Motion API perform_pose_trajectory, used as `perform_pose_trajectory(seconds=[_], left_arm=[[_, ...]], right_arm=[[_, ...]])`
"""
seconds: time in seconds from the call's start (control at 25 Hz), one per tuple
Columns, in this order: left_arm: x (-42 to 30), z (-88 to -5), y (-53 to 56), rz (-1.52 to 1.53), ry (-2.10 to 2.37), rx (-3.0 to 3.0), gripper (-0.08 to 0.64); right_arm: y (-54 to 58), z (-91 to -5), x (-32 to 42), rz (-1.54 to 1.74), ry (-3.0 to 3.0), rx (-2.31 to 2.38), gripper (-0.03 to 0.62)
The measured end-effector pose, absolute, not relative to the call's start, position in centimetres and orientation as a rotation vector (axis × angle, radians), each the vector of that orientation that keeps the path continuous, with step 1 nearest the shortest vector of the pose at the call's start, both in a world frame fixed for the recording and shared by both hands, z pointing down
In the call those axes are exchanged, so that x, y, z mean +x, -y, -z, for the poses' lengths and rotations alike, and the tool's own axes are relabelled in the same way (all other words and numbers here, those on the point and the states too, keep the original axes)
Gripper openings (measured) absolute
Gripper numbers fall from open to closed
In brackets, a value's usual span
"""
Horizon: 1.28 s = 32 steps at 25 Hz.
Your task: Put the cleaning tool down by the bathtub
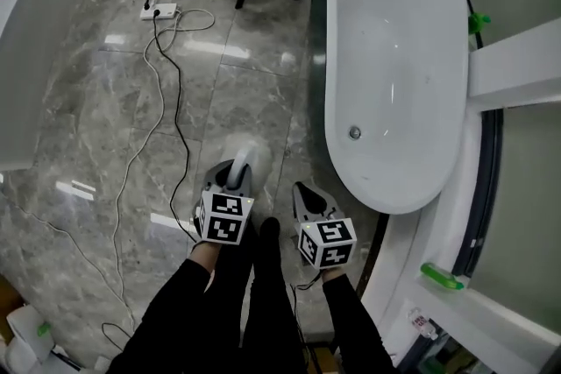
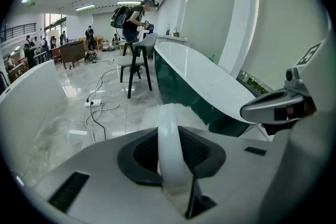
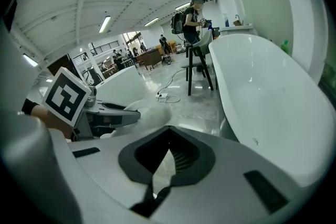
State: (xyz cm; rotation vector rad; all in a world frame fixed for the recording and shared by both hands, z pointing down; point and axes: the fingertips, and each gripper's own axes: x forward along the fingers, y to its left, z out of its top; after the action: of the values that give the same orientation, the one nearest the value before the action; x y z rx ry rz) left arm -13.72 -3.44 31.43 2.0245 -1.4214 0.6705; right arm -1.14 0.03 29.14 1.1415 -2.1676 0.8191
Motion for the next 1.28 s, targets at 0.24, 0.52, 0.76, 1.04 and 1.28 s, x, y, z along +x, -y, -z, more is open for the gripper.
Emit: perform_pose_trajectory(seconds=[0.24, 0.52, 0.76, 1.04, 1.28], left_arm=[[-13.8, -39.3, 6.1, -0.696, 1.401, 2.019, 0.097], [-13.1, -49.3, 9.6, -0.684, 1.414, 2.026, 0.097], [-12.1, -56.6, 12.5, -0.673, 1.439, 2.05, 0.097], [-10.6, -62.8, 15.8, -0.658, 1.438, 2.095, 0.097], [-10.5, -67.3, 18.2, -0.672, 1.446, 2.122, 0.097]], right_arm=[[2.5, -36.8, -0.9, -0.805, 2.145, 1.133, 0.001], [5.4, -46.6, -1.5, -0.787, 2.183, 1.108, 0.0], [8.0, -53.8, -1.9, -0.75, 2.225, 1.111, 0.0], [10.2, -60.3, -1.2, -0.739, 2.26, 1.135, 0.0], [10.6, -65.5, -0.9, -0.722, 2.264, 1.119, 0.0]])
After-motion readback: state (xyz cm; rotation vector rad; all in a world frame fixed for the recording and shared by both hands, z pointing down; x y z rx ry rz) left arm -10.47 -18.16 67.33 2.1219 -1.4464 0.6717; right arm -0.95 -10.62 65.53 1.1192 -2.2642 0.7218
